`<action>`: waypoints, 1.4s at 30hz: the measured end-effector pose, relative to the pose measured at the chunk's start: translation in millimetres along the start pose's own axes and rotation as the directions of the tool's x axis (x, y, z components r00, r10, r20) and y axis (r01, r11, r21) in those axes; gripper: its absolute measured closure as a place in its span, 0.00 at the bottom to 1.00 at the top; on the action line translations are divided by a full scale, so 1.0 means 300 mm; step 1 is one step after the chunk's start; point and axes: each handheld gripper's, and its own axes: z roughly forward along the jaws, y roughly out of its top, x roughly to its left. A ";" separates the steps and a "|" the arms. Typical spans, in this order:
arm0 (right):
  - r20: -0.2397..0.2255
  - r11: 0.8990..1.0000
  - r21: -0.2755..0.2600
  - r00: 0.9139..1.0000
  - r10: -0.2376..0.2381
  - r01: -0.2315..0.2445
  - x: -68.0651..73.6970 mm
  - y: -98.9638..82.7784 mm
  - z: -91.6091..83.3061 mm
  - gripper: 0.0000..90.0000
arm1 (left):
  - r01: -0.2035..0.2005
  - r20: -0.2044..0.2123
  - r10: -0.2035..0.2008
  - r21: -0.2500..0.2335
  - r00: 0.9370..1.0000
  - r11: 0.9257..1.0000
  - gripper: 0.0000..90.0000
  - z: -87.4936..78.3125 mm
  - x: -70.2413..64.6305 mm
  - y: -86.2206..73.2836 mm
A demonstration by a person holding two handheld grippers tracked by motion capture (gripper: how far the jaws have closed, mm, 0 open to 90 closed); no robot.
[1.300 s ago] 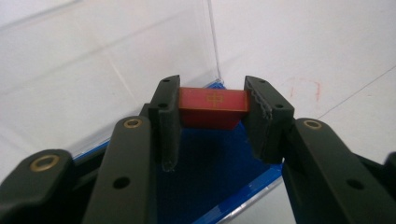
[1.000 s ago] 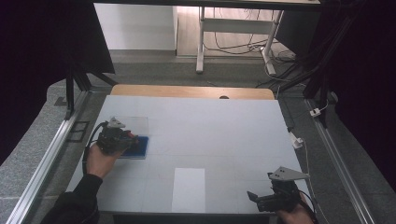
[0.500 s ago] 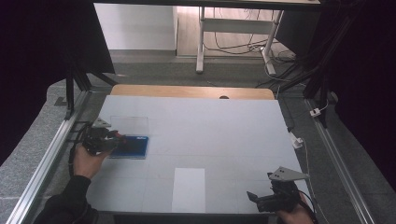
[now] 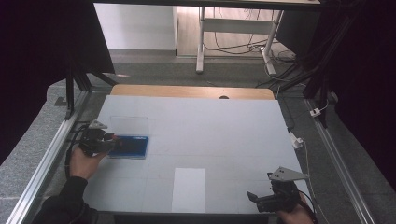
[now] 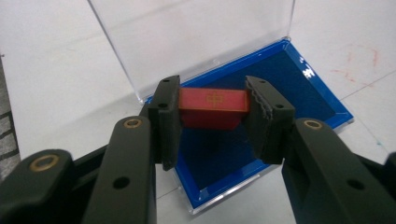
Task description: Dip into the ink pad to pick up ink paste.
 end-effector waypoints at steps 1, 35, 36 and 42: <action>0.000 1.000 0.001 1.000 0.000 0.000 0.000 0.000 0.000 0.00 | 0.005 0.002 -0.005 -0.001 1.000 1.000 0.65 0.003 0.002 0.000; 0.000 1.000 0.013 1.000 -0.002 0.002 0.002 0.002 0.005 0.00 | -0.077 -0.131 0.090 0.103 0.987 0.992 0.65 0.069 -0.067 0.040; -0.001 1.000 0.013 1.000 -0.001 0.001 0.002 0.002 0.006 0.00 | -0.068 -0.127 0.081 0.101 0.989 0.993 0.65 0.070 -0.064 0.040; -0.001 1.000 0.013 1.000 -0.001 0.001 0.001 0.001 0.006 0.00 | 0.049 -0.020 -0.048 0.052 0.999 0.997 0.65 0.065 0.001 0.020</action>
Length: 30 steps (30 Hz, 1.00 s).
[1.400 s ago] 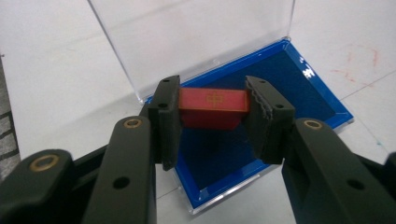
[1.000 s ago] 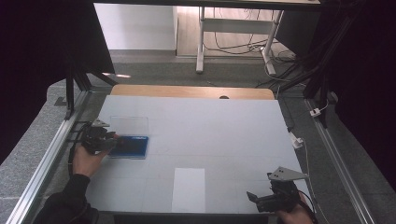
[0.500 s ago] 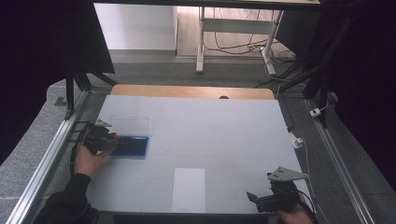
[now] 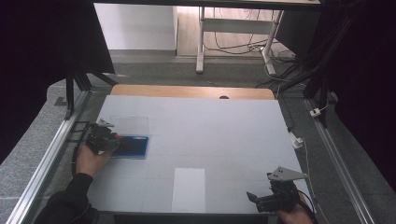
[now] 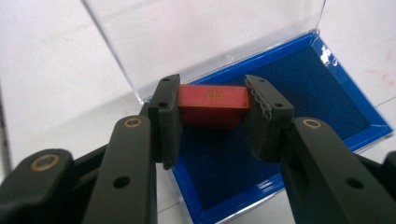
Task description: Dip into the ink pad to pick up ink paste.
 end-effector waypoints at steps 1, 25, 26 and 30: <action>0.000 1.000 0.000 1.000 -0.001 0.001 0.000 0.000 0.000 0.00 | 0.010 0.012 -0.010 -0.004 1.000 1.000 0.65 0.000 0.006 -0.002; 0.000 1.000 -0.001 1.000 0.001 -0.001 0.000 0.000 0.000 0.00 | 0.015 -0.005 -0.015 -0.010 1.000 1.000 0.65 -0.003 -0.002 -0.003; 0.000 1.000 -0.001 1.000 0.001 -0.001 -0.001 0.000 0.000 0.00 | 0.016 -0.001 -0.016 -0.008 1.000 1.000 0.65 -0.004 -0.001 -0.003; 0.000 1.000 -0.002 1.000 0.000 0.000 0.000 0.000 0.000 0.00 | 0.015 0.009 -0.014 -0.008 1.000 1.000 0.65 -0.009 0.005 -0.003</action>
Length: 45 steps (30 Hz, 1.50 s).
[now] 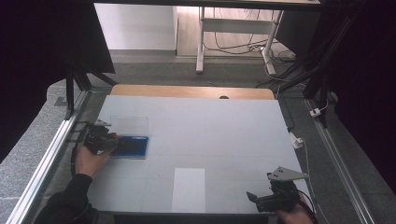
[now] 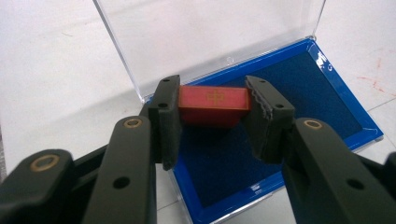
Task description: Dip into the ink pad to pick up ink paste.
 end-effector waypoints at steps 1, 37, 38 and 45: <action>0.000 1.000 0.000 1.000 0.000 0.000 0.000 0.000 0.000 0.00 | 0.001 0.005 -0.001 -0.003 1.000 1.000 0.65 -0.003 0.003 -0.002; 0.001 1.000 -0.008 1.000 -0.001 0.001 0.001 -0.001 -0.003 0.00 | -0.066 0.069 0.076 -0.136 0.995 0.989 0.65 -0.110 -0.076 -0.018; 0.002 1.000 -0.008 1.000 -0.001 0.001 0.001 -0.001 -0.003 0.00 | -0.071 0.072 0.082 -0.137 0.994 0.988 0.64 -0.113 -0.083 -0.019; 0.002 1.000 -0.010 1.000 0.000 0.000 0.001 -0.001 -0.003 0.00 | -0.088 0.095 0.103 -0.155 0.990 0.984 0.65 -0.134 -0.126 -0.027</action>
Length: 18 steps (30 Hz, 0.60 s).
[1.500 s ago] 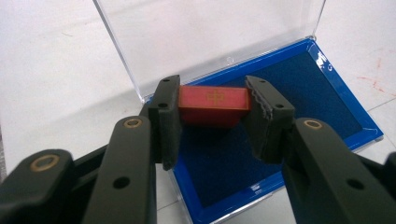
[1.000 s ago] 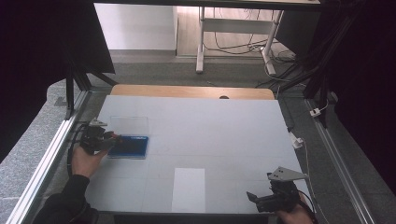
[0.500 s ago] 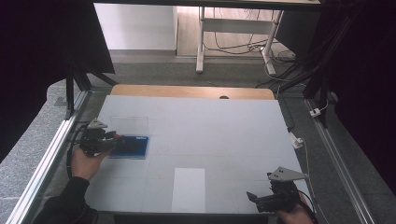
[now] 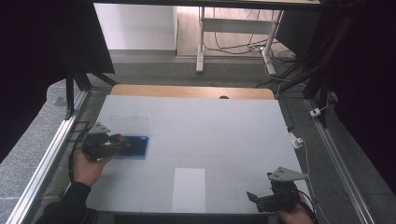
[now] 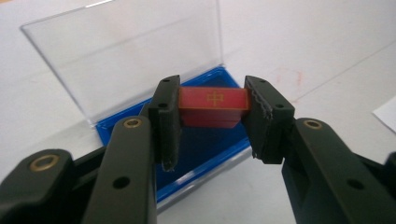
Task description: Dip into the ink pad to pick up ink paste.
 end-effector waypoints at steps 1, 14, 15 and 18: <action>0.000 1.000 0.000 1.000 -0.001 0.001 0.000 0.000 0.000 0.00 | -0.001 0.005 0.001 -0.004 1.000 1.000 0.65 -0.001 -0.004 0.000; 0.001 1.000 0.000 1.000 -0.006 0.006 0.001 -0.001 0.000 0.00 | -0.055 0.074 0.058 -0.034 0.996 0.998 0.65 -0.026 -0.095 0.013; 0.001 1.000 0.000 1.000 -0.006 0.006 0.001 -0.001 0.000 0.00 | -0.060 0.077 0.062 -0.035 0.995 0.998 0.65 -0.027 -0.101 0.015; 0.001 1.000 -0.002 1.000 -0.003 0.003 0.001 -0.001 -0.002 0.00 | -0.075 0.086 0.078 -0.039 0.993 0.996 0.65 -0.028 -0.122 0.021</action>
